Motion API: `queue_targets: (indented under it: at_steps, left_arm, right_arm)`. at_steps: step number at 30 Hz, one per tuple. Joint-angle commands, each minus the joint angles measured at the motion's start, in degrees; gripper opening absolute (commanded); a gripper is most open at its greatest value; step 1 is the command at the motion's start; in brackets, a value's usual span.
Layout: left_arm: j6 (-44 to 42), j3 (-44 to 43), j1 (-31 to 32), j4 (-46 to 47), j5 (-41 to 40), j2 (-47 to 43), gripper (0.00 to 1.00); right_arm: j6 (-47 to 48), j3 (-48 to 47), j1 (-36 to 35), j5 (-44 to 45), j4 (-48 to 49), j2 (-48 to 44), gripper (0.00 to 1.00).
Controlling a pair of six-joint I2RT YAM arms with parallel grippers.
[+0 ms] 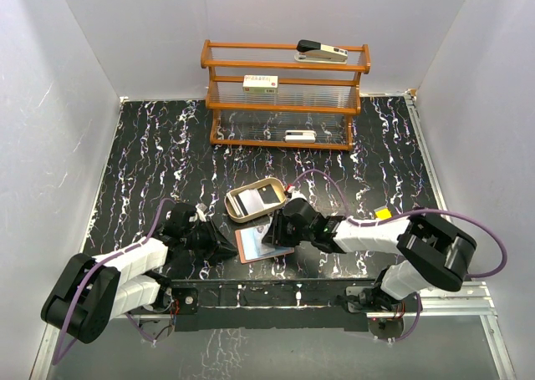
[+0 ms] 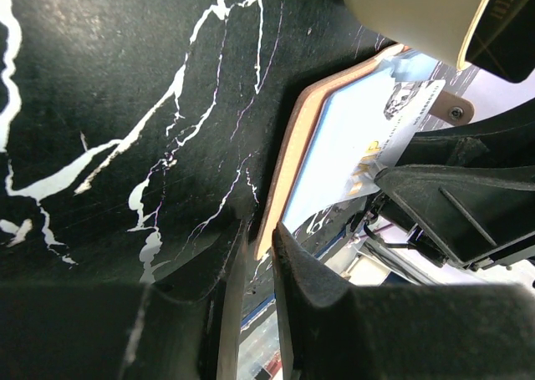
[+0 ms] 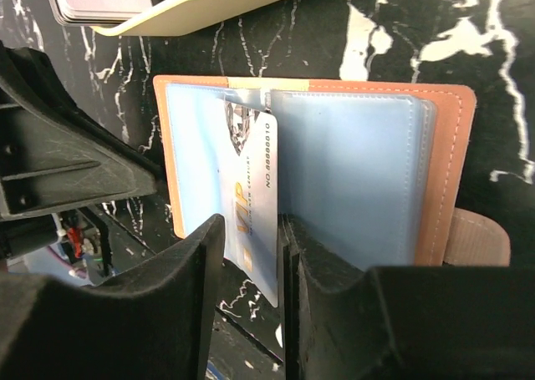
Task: Put the credit cards into the card holder
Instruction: Insert the credit card into the card holder.
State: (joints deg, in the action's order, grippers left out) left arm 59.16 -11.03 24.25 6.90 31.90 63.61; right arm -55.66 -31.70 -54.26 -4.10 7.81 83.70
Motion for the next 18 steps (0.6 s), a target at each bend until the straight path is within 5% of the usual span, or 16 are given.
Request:
queue_targets:
  at_steps: [1, 18]
  left_arm:
    - [-1.1, 0.4, 0.4, -3.4, -1.5, 0.1, 0.18]
    - [-1.6, -1.4, 0.4, -2.3, -1.0, 0.7, 0.2]
  right_arm:
    - [4.2, -3.4, -0.1, 5.8, -8.7, -3.2, 0.31]
    - [8.5, -8.6, -0.1, 7.4, -15.2, -3.6, 0.42]
